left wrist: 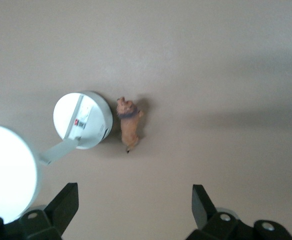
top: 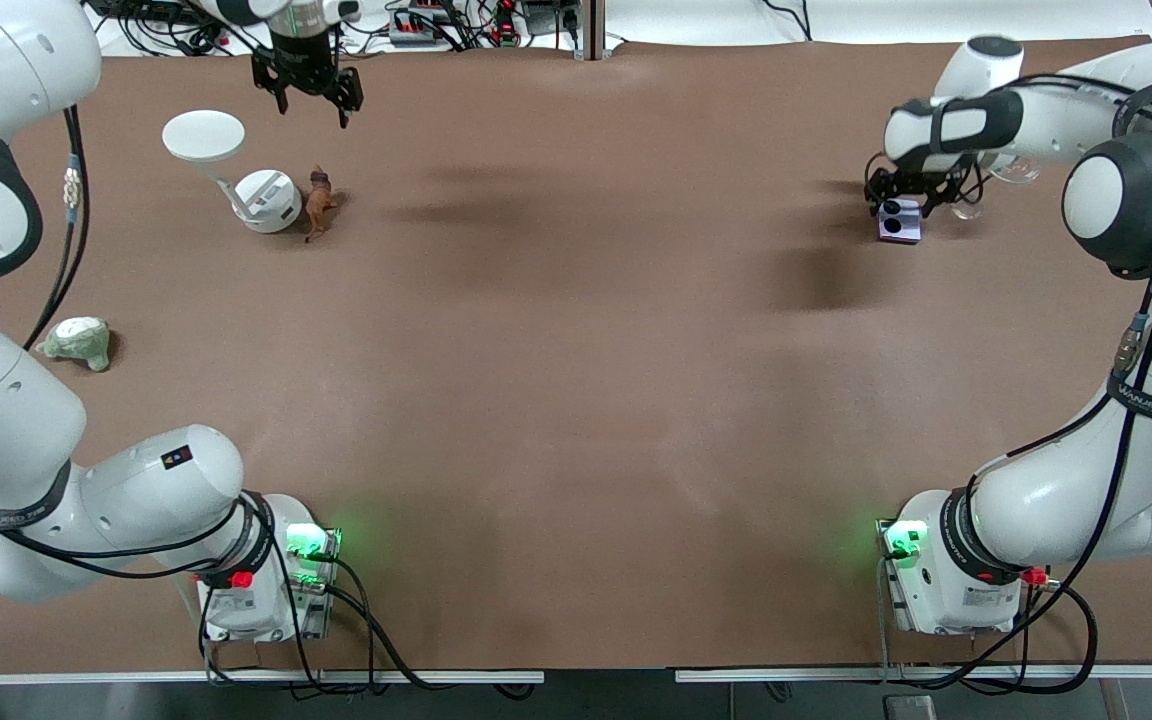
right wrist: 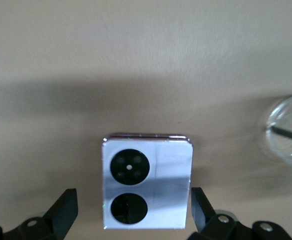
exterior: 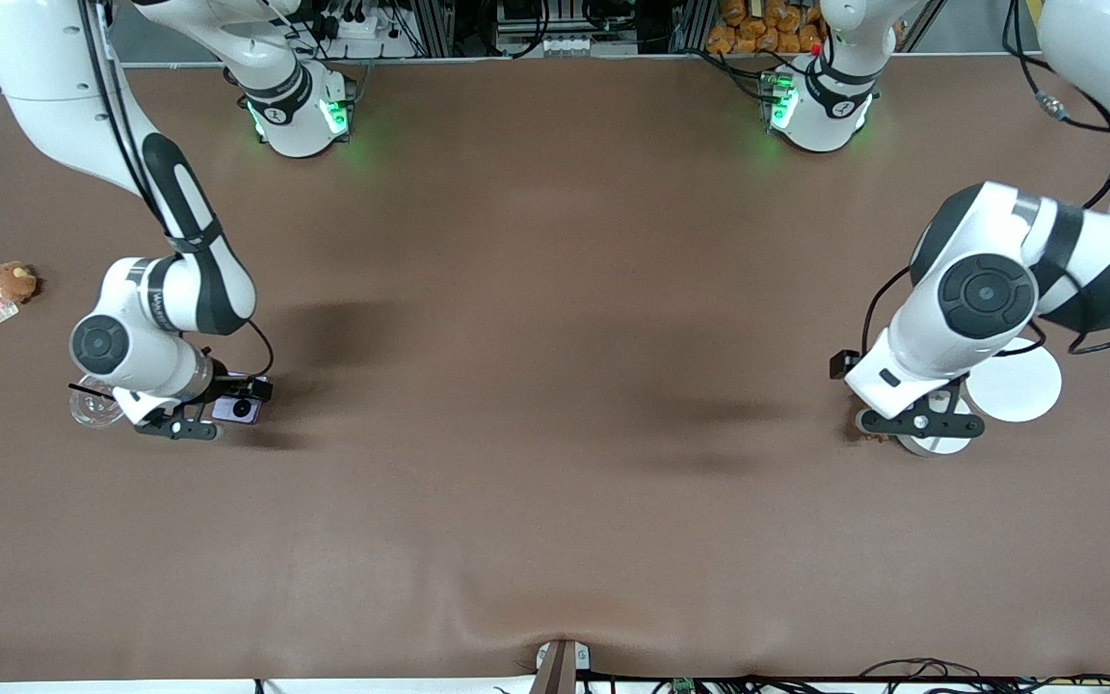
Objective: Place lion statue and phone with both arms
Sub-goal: 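Lower the lion beside the lamp while the right gripper lowers the phone, then open both grippers and lift them away from the placed objects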
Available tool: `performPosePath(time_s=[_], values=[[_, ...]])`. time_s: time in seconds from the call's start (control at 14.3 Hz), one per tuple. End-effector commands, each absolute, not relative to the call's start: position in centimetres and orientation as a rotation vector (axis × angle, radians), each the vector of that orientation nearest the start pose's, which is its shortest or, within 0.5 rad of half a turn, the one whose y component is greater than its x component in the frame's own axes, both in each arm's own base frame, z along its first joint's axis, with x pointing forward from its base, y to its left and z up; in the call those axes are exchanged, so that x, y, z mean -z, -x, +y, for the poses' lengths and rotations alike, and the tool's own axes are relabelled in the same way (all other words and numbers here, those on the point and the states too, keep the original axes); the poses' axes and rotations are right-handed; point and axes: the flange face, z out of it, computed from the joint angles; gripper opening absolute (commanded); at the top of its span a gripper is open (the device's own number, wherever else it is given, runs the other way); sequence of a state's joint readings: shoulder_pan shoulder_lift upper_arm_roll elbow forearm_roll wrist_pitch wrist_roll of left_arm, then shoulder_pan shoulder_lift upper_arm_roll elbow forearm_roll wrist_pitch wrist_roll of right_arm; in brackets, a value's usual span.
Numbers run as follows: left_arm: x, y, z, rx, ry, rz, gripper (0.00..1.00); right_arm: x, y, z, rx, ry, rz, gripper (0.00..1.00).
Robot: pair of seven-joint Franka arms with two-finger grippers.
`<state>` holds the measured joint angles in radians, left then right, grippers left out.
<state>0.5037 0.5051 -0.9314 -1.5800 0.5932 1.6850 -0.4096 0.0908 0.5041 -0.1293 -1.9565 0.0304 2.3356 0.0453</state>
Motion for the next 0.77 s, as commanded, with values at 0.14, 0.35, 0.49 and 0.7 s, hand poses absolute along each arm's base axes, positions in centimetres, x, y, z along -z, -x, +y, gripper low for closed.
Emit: performPosePath(time_s=[0.14,0.35,0.49,0.7], values=[[-48.8,-62.7,-11.9,-0.279,2.997,0.135,1.0,-35.5,-63.8,-2.3,-0.181,3.152,0.079,1.0],[-51.4,-62.1,-10.5,-0.294,2.978,0.115,1.0,-46.6,-61.8,-3.0,0.009,3.14,-0.044,1.0],[-53.7,-61.5,-9.9,-0.237,2.963,0.08,1.0,-52.4,-60.0,-3.9,0.011,3.129,-0.025,1.0],[-56.4,-60.5,-9.4,-0.199,2.992,0.032,1.0,-59.0,-57.4,-5.4,-0.046,3.117,0.007,1.0]])
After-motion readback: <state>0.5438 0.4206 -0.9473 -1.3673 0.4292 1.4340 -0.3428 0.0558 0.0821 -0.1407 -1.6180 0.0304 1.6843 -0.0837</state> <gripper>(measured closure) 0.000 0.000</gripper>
